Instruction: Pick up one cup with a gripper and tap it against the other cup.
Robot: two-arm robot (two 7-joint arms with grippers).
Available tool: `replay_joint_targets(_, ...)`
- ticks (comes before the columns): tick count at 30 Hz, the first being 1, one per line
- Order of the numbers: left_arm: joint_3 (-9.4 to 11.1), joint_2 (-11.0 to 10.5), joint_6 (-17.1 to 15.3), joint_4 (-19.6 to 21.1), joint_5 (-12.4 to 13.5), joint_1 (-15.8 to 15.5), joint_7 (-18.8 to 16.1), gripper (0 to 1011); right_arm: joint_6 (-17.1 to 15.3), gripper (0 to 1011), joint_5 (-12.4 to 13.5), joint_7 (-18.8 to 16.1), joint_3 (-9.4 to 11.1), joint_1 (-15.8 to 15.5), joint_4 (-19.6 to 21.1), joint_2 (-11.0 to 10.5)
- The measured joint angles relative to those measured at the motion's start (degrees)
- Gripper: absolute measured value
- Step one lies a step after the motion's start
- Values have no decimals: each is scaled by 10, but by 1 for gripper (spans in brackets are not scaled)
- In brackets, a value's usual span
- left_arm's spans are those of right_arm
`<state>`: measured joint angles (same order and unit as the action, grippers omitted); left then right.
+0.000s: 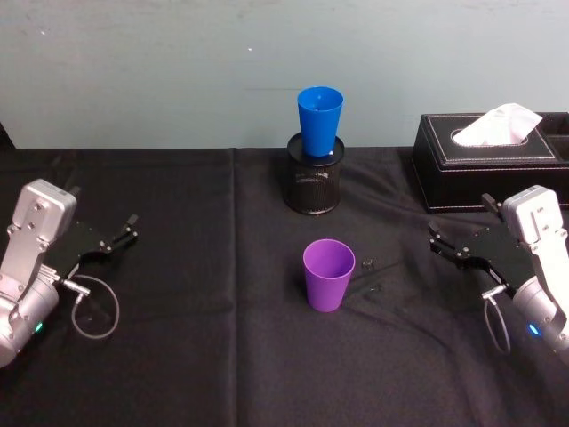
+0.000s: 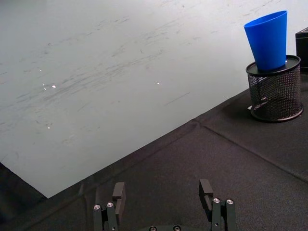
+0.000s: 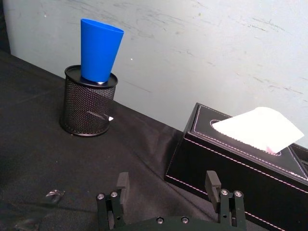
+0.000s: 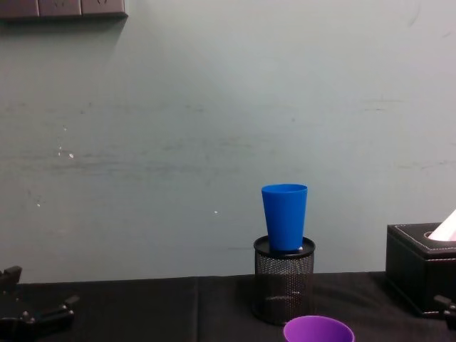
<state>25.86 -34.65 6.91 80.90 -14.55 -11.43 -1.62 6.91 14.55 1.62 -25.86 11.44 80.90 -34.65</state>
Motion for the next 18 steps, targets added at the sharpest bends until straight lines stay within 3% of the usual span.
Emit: replay_joint_targets(18, 0, 0, 0, 0, 0, 0, 0, 1000, 0, 1003, 0, 0, 0, 0, 0, 0)
